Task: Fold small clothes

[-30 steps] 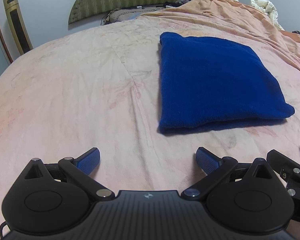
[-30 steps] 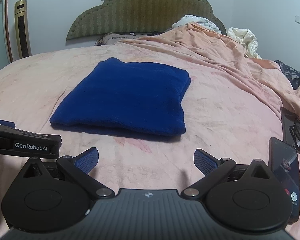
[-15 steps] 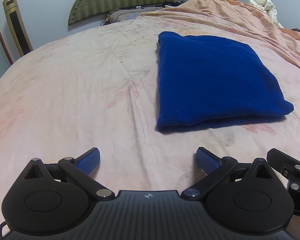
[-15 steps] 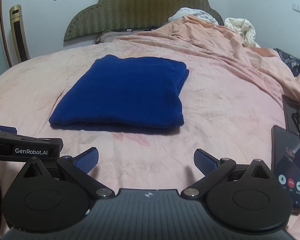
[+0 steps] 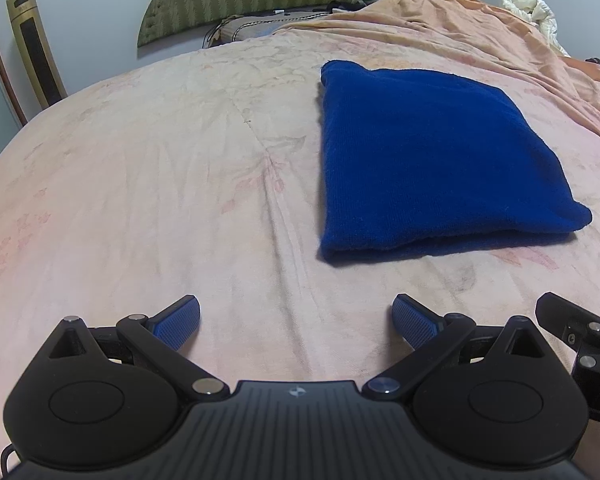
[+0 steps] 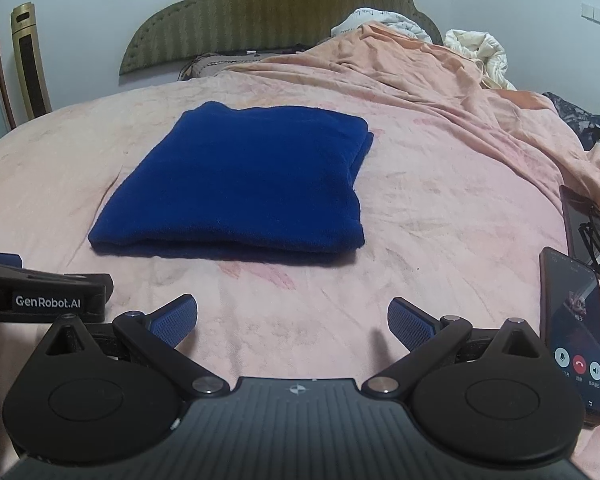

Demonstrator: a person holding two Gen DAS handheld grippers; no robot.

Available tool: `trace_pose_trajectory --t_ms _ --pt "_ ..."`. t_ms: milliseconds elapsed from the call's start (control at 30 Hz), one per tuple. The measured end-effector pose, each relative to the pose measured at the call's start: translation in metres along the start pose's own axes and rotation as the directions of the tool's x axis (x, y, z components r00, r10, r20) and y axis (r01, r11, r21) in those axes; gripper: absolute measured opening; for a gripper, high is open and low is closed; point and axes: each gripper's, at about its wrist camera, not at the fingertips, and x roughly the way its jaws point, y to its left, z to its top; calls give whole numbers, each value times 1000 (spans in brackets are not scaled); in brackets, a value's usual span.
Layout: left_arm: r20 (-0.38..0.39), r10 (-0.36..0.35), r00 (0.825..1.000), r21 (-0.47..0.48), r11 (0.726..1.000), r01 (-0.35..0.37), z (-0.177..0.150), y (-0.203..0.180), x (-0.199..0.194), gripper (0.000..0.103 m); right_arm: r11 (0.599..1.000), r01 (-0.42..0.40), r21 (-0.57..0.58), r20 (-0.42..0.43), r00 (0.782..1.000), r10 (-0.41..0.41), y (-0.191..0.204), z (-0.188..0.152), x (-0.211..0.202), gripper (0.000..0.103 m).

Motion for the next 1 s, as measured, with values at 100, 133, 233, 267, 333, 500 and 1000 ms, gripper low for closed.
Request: trace_pose_trajectory --t_ms 100,133,233,267,333,500,1000 --pt "-3 1 1000 4 1000 -1 0 0 1 103 1000 4 4 -4 1000 -4 0 1 1 103" --pt "-5 1 1000 3 1000 -1 0 0 1 103 1000 11 5 -13 1000 -11 1 1 2 103" --pt "-6 -8 1000 -9 1000 8 0 2 0 103 999 39 -4 -34 999 -39 1 2 6 103" --pt "-8 -8 1000 -12 1000 8 1 2 0 103 999 45 -9 -31 998 -45 1 1 5 103" --pt "-11 -1 1000 -10 1000 1 1 2 1 103 999 48 -15 -22 999 -48 0 1 4 103" --pt "-2 12 1000 12 1000 -12 0 -2 0 103 1000 17 1 -9 1000 -17 -4 3 2 103" --pt "5 9 1000 7 1000 -9 0 -1 -2 103 999 27 -27 11 1000 -27 2 4 -3 103"
